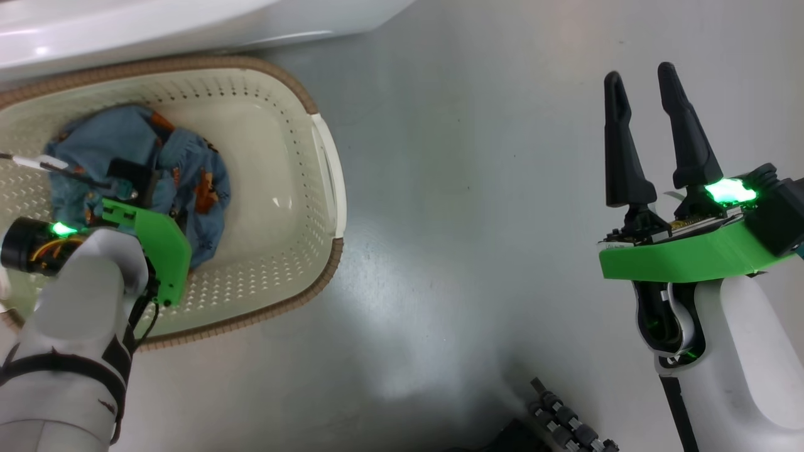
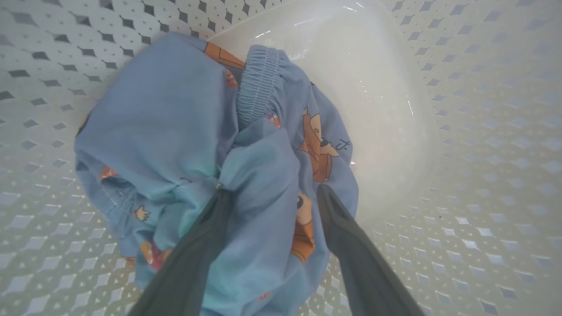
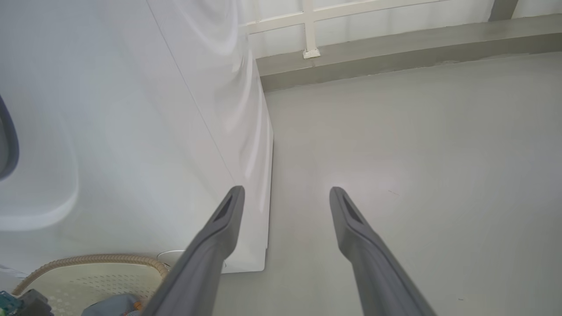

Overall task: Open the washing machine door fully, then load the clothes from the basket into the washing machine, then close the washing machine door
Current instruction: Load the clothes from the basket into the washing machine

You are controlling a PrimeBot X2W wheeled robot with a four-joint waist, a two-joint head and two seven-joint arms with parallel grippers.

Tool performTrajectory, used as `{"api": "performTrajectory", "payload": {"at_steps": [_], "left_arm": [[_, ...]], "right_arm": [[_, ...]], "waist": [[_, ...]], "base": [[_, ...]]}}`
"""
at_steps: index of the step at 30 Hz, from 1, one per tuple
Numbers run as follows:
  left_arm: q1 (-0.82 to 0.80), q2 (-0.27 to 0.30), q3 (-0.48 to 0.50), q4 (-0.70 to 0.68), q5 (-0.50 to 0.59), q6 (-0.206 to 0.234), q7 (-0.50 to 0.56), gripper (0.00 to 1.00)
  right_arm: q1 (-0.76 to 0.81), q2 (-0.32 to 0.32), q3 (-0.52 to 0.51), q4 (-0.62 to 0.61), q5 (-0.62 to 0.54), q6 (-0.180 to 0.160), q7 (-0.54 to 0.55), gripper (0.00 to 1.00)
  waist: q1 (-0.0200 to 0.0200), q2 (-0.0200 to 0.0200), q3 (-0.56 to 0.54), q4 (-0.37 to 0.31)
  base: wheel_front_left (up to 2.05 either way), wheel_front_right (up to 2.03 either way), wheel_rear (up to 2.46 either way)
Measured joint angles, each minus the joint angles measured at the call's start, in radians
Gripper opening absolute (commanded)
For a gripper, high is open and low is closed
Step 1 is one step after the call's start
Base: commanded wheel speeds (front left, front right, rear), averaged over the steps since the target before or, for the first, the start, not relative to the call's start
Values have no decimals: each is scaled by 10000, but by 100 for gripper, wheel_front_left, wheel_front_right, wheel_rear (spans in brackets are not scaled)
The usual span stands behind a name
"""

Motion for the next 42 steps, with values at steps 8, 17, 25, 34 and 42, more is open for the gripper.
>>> {"api": "performTrajectory", "payload": {"at_steps": [8,17,25,34,42], "left_arm": [[-163,33,-314,4,-4,-90,167,100],[-294,213,-692,10,61,-105,366,100],[-320,395,-913,12,63,-107,617,41],[-315,591,-1014,13,42,-107,537,0],[-110,230,-727,10,-571,-107,-424,0]], "right_arm": [[0,13,215,-48,13,0,0,100],[-237,29,351,-121,29,0,0,100],[-238,56,573,-150,186,0,0,100],[-237,56,566,-148,211,0,0,100],[-229,56,514,15,211,0,0,100]], "waist": [[0,0,246,-87],[0,0,482,-238],[0,0,558,-470],[0,0,377,-542],[0,0,-148,-339]], "base": [[0,0,0],[0,0,0],[0,0,0],[0,0,0],[0,0,0]]}}
